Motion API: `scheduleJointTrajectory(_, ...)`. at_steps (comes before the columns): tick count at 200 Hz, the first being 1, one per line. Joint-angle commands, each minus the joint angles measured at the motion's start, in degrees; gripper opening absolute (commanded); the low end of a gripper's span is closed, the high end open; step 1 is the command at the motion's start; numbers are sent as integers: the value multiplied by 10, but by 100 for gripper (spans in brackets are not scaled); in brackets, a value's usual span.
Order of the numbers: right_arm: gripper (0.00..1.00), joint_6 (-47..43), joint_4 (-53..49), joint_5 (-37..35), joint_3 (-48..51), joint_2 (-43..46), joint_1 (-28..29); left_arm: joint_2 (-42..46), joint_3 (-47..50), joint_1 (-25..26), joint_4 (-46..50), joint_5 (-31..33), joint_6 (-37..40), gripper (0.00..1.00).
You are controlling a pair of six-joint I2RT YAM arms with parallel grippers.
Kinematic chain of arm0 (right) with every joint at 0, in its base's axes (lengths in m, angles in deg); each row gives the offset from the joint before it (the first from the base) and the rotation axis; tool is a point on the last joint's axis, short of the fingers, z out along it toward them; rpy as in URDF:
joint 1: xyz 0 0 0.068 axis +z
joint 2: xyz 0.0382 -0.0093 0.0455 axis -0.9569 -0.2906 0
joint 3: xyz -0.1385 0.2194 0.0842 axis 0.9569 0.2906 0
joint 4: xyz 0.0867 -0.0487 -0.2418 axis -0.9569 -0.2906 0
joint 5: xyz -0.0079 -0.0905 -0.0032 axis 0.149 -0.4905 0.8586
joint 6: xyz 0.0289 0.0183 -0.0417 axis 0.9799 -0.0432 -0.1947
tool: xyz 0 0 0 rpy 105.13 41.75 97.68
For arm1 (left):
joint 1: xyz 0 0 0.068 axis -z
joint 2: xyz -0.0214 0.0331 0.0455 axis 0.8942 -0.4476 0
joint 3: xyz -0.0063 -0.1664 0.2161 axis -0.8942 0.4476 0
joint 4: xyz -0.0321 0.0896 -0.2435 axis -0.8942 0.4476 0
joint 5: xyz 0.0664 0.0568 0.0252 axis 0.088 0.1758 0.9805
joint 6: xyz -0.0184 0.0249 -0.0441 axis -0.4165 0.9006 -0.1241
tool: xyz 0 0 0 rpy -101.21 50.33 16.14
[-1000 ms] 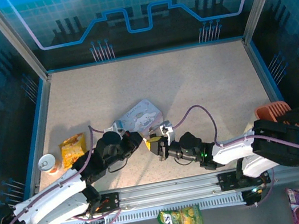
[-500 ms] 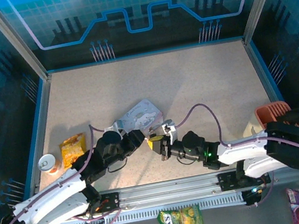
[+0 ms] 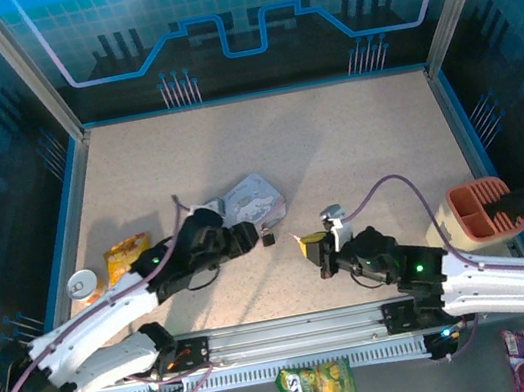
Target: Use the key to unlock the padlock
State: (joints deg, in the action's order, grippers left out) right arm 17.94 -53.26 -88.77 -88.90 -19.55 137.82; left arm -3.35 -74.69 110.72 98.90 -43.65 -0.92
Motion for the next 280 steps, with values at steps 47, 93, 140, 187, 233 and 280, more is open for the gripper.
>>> scheduleJointTrajectory(47,0,-13,-94,11,23,108,-9,-178,-41,114,-8,167,16,56)
scheduleJointTrajectory(93,0,-17,-78,34,15,95,-9,-265,-54,109,-64,227,38,57)
scheduleJointTrajectory(140,0,-18,-67,47,18,90,-9,-311,-47,73,-124,230,72,57)
scheduleJointTrajectory(187,0,-8,-40,49,28,75,-9,-335,-48,37,-153,219,119,59)
scheduleJointTrajectory(233,0,-8,-37,51,25,65,-9,-311,6,30,-206,207,82,59)
scheduleJointTrajectory(280,0,6,-23,57,33,60,-7,-278,101,17,-343,171,54,61)
